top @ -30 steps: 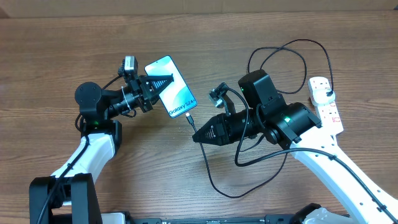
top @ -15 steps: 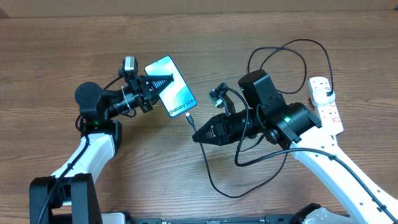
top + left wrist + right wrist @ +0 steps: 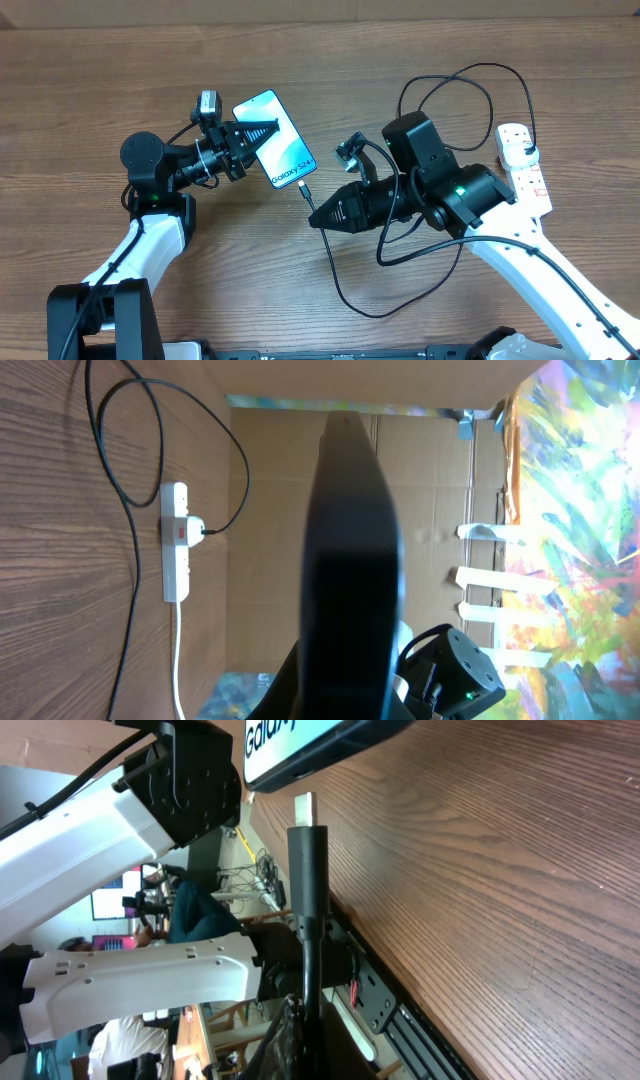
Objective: Plug charger to phone and switch on socket
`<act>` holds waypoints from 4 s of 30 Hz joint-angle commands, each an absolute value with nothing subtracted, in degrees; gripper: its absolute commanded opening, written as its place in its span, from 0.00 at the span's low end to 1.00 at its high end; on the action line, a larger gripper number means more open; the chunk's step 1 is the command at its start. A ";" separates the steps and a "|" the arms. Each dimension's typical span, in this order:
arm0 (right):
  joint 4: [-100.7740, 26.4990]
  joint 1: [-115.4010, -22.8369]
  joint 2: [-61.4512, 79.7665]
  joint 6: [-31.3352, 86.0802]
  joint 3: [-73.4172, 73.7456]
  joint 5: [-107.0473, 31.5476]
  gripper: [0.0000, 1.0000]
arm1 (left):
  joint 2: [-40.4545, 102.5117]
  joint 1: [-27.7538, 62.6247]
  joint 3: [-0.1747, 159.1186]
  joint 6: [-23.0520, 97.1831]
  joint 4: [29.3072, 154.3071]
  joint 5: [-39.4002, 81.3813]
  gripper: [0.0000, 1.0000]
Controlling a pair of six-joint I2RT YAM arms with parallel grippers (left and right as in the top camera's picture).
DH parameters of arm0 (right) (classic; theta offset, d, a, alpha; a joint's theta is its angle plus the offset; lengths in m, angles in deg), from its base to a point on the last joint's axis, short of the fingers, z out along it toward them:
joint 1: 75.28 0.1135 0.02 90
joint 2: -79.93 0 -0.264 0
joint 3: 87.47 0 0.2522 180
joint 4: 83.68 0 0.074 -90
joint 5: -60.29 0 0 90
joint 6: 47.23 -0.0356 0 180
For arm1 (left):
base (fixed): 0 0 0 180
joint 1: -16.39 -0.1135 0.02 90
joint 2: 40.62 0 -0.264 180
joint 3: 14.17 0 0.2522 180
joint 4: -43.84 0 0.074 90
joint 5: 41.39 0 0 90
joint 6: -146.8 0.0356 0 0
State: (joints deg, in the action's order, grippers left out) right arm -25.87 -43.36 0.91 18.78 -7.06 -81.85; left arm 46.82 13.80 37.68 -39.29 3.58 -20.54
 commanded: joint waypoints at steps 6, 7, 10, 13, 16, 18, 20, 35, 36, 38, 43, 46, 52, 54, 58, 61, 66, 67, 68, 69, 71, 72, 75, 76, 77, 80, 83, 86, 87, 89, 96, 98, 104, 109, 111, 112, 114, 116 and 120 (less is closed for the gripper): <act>-27.86 -43.05 0.60 18.76 -5.92 -82.50 0.04 | 46.38 14.23 39.08 -40.08 2.88 -20.43 0.04; -28.06 -43.05 0.58 18.76 -5.92 -82.48 0.04 | 46.38 14.23 39.08 -40.08 2.88 -20.43 0.04; -28.27 -43.05 0.23 18.78 -5.92 -82.33 0.04 | 46.38 14.23 39.08 -40.08 2.88 -20.41 0.04; -28.27 -43.05 -0.40 18.76 -5.92 -82.35 0.04 | 46.38 14.23 39.08 -40.06 2.88 -20.43 0.04; -28.08 -43.05 -0.91 18.76 -5.92 -82.57 0.04 | 46.38 14.23 39.08 -40.06 2.88 -20.43 0.04; -27.82 -43.05 -0.89 18.76 -5.92 -82.55 0.04 | 46.38 14.23 39.08 -40.03 2.86 -20.43 0.04; -27.55 -43.05 -0.89 18.76 -5.92 -82.55 0.04 | 46.38 14.21 39.08 -39.71 2.88 -20.43 0.04; -26.57 -43.05 -0.89 18.83 -5.92 -82.55 0.04 | 46.38 14.21 39.08 -38.20 2.88 -20.43 0.04; -26.53 -43.05 -0.89 18.98 -5.92 -82.57 0.04 | 46.38 14.21 39.08 -37.56 2.90 -20.43 0.04; -26.42 -43.05 -0.89 18.98 -5.92 -82.57 0.04 | 46.38 14.21 39.08 -36.54 2.90 -20.43 0.04; -25.87 -43.05 -0.86 19.22 -5.92 -82.57 0.04 | 46.38 14.21 39.08 -35.75 2.90 -20.43 0.04; -25.52 -43.05 -0.82 19.22 -5.92 -82.57 0.04 | 46.38 14.17 39.08 -35.60 2.90 -20.43 0.04; -25.24 -43.05 -0.71 20.33 -5.92 -84.49 0.04 | 46.38 14.17 39.08 -34.44 2.93 -20.43 0.05; -25.26 -43.05 -0.67 20.53 -5.92 -84.47 0.04 | 46.38 14.17 39.08 -34.46 2.93 -20.43 0.04; -25.50 -43.05 -0.67 20.53 -5.92 -84.47 0.04 | 46.38 14.19 39.08 -34.46 2.93 -20.67 0.04; -25.98 -43.05 -0.67 20.53 -5.92 -84.43 0.04 | 46.38 14.19 39.08 -34.48 2.93 -21.06 0.04; -26.20 -43.05 -0.67 20.49 -5.92 -83.64 0.04 | 46.38 14.17 39.08 -34.50 2.90 -21.74 0.04; -26.24 -43.05 -0.67 20.49 -5.92 -83.51 0.04 | 46.38 14.19 39.08 -34.50 2.93 -21.76 0.04; -26.26 -43.05 -0.67 20.49 -5.92 -83.35 0.04 | 46.38 14.17 39.08 -34.50 2.93 -21.74 0.04; -26.35 -43.05 -0.67 20.49 -5.92 -83.35 0.04 | 46.38 14.17 39.08 -34.50 2.90 -21.74 0.04; -26.39 -43.05 -0.67 20.49 -5.92 -83.35 0.04 | 46.38 14.17 39.08 -34.50 2.93 -21.74 0.04; -26.39 -43.05 -0.67 20.49 -5.92 -83.35 0.04 | 46.38 14.19 39.08 -34.53 2.90 -21.76 0.04; -26.66 -43.05 -0.67 20.49 -5.92 -83.35 0.04 | 46.38 14.19 39.08 -34.53 2.93 -21.83 0.04; -26.83 -43.05 -0.67 20.49 -5.92 -83.35 0.04 | 46.38 14.19 39.08 -34.57 2.90 -21.89 0.04; -27.03 -43.05 -0.67 20.47 -5.92 -83.35 0.04 | 46.38 14.17 39.08 -34.92 2.90 -21.96 0.04; -27.01 -43.05 -0.67 20.47 -5.92 -83.35 0.04 | 46.38 14.19 39.08 -35.49 2.90 -21.96 0.04; -26.98 -43.05 -0.67 20.47 -5.92 -83.35 0.04 | 46.38 14.17 39.08 -36.06 2.90 -21.94 0.04; -26.96 -43.05 -0.67 20.47 -5.92 -83.35 0.04 | 46.38 14.17 39.08 -36.03 2.90 -21.98 0.04; -26.83 -43.05 -0.67 20.47 -5.92 -83.35 0.04 | 46.38 14.17 39.08 -36.06 2.90 -21.98 0.04; -26.55 -43.05 -0.67 20.44 -5.92 -83.35 0.04 | 46.38 14.17 39.08 -36.03 2.90 -21.98 0.04; -25.91 -43.05 -0.67 20.44 -5.92 -83.29 0.04 | 46.38 14.17 39.08 -36.03 2.90 -22.05 0.04; -25.67 -43.05 -0.67 20.44 -5.92 -83.03 0.04 | 46.38 14.17 39.08 -36.03 2.90 -22.22 0.04; -25.70 -43.05 -0.67 20.44 -5.92 -82.28 0.04 | 46.38 14.17 39.08 -36.01 2.90 -22.90 0.04; -25.74 -43.05 -0.67 20.47 -5.92 -82.26 0.04 | 46.38 14.17 39.08 -35.99 2.90 -23.01 0.04; -25.74 -43.05 -0.67 20.47 -5.92 -82.28 0.04 | 46.38 14.17 39.08 -36.01 2.88 -23.01 0.04; -25.74 -43.05 -0.67 20.44 -5.92 -82.26 0.04 | 46.38 14.19 39.08 -36.01 2.90 -23.01 0.04; -25.74 -43.05 -0.67 20.47 -5.92 -82.26 0.04 | 46.38 14.19 39.08 -36.01 2.90 -23.01 0.04; -25.74 -43.05 -0.67 20.44 -5.92 -82.28 0.04 | 46.38 14.17 39.08 -36.01 2.90 -22.99 0.04; -26.11 -43.05 -0.69 20.44 -5.92 -82.26 0.04 | 46.38 14.19 39.08 -36.01 2.90 -22.96 0.04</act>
State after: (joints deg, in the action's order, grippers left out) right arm -25.41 -43.36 -0.71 19.92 -7.06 -82.63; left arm 46.82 13.80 37.68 -36.06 3.58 -22.07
